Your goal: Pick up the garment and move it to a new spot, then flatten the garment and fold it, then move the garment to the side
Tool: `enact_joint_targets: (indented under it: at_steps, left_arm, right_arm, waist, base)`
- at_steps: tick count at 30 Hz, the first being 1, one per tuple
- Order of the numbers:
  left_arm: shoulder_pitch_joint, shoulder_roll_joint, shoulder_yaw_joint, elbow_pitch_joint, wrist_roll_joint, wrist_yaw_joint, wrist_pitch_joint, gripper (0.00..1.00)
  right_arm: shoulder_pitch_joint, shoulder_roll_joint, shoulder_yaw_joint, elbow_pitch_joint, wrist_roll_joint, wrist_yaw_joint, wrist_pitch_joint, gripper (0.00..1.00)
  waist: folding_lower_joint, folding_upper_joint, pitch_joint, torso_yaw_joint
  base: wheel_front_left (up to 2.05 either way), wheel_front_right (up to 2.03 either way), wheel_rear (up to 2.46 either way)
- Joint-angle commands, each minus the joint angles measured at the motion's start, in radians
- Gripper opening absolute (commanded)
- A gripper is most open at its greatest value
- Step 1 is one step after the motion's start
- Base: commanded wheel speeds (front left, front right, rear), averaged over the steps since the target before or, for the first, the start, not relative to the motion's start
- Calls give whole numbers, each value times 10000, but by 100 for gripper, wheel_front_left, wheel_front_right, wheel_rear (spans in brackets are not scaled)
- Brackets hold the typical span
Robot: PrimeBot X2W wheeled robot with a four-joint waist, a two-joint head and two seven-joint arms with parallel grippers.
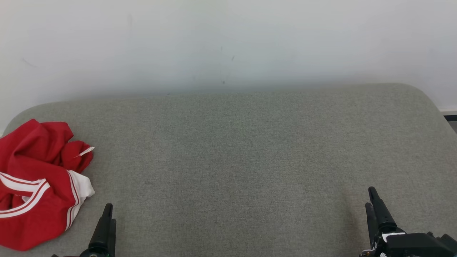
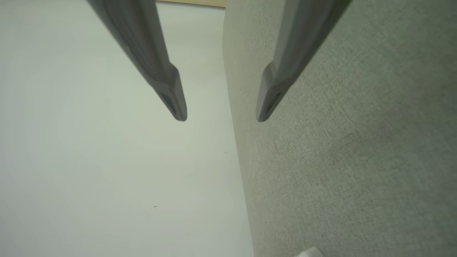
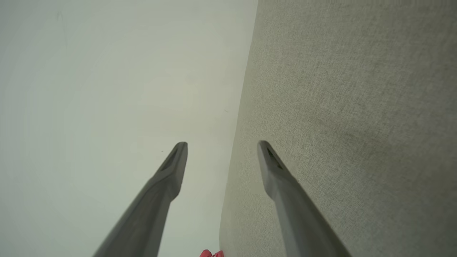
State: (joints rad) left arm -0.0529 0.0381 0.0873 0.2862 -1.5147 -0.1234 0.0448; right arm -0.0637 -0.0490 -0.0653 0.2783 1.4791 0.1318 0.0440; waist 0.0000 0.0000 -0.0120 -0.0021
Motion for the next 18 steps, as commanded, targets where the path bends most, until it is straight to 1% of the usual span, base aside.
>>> enact_joint_targets:
  at_steps: [1, 14, 15, 18]
  left_arm:
    - [-83, 58, 12, -180, 375, 14, -115, 100]
    - [184, 73, -240, -496, 2788, 396, -656, 100]
    - [184, 73, -240, -496, 2788, 396, -656, 100]
    - [258, 76, -332, -589, 3375, 499, -773, 100]
  right_arm:
    - [-122, -83, 55, -181, -390, -3, -106, 100]
    - [-48, -39, 143, -140, -3283, -5, -650, 100]
    - [-48, -39, 143, -140, -3283, -5, -650, 100]
    - [-19, -33, 175, -112, -4064, -5, -764, 100]
  waist:
    - [0, 0, -10, 0]
    - [0, 0, -96, -16]
    - [0, 0, -96, -16]
    - [0, 0, -114, -18]
  base:
    - [0, 0, 0]
    - [0, 0, 0]
    - [0, 0, 0]
    - [0, 0, 0]
